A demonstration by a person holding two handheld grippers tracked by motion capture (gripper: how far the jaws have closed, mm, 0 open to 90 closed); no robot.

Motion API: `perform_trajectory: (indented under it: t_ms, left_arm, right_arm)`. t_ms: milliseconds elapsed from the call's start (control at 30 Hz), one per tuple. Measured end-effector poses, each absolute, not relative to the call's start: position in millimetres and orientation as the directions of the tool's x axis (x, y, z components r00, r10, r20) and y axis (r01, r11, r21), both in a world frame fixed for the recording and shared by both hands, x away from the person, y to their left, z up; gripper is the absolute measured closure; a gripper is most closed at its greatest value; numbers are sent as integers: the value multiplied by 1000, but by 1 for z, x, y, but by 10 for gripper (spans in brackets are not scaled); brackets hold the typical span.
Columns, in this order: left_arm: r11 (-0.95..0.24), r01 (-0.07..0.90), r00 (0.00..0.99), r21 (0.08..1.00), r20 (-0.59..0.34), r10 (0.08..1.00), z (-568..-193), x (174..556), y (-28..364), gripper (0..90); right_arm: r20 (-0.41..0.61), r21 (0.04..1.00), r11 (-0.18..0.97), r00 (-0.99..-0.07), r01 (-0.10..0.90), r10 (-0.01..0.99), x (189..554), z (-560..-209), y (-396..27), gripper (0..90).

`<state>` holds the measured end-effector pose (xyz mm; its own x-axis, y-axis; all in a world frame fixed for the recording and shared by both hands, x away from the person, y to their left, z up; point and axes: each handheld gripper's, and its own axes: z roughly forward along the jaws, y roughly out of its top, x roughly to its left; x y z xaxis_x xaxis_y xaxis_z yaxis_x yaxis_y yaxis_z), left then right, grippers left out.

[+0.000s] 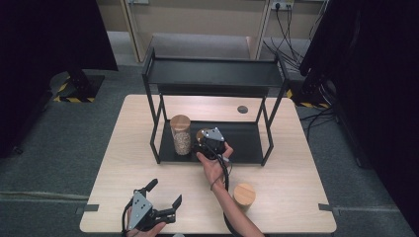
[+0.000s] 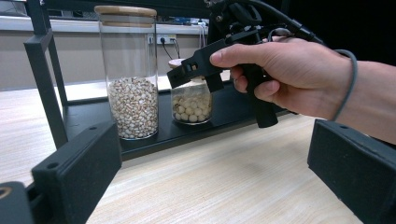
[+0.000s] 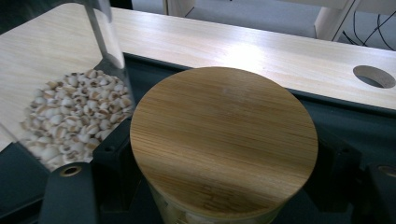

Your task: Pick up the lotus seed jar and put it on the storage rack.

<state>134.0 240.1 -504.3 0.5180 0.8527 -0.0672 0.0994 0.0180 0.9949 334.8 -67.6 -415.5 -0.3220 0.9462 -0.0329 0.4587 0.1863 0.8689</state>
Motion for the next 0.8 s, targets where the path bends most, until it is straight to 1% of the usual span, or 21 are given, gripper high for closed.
perform_trajectory:
  t_ms: [433, 700, 800]
  left_arm:
    - [16, 99, 518, 995, -66, 853, -505, 134, 240, 23]
    - [13, 99, 517, 995, -63, 853, -505, 133, 239, 23]
    - [13, 99, 519, 995, -63, 853, -505, 134, 239, 23]
  right_arm:
    - [-5, 867, 169, -330, 470, 944, 341, -420, -71, 252]
    - [-22, 872, 167, -306, 460, 952, 334, -414, -69, 134]
    - [1, 870, 150, -305, 469, 952, 334, -410, -72, 100]
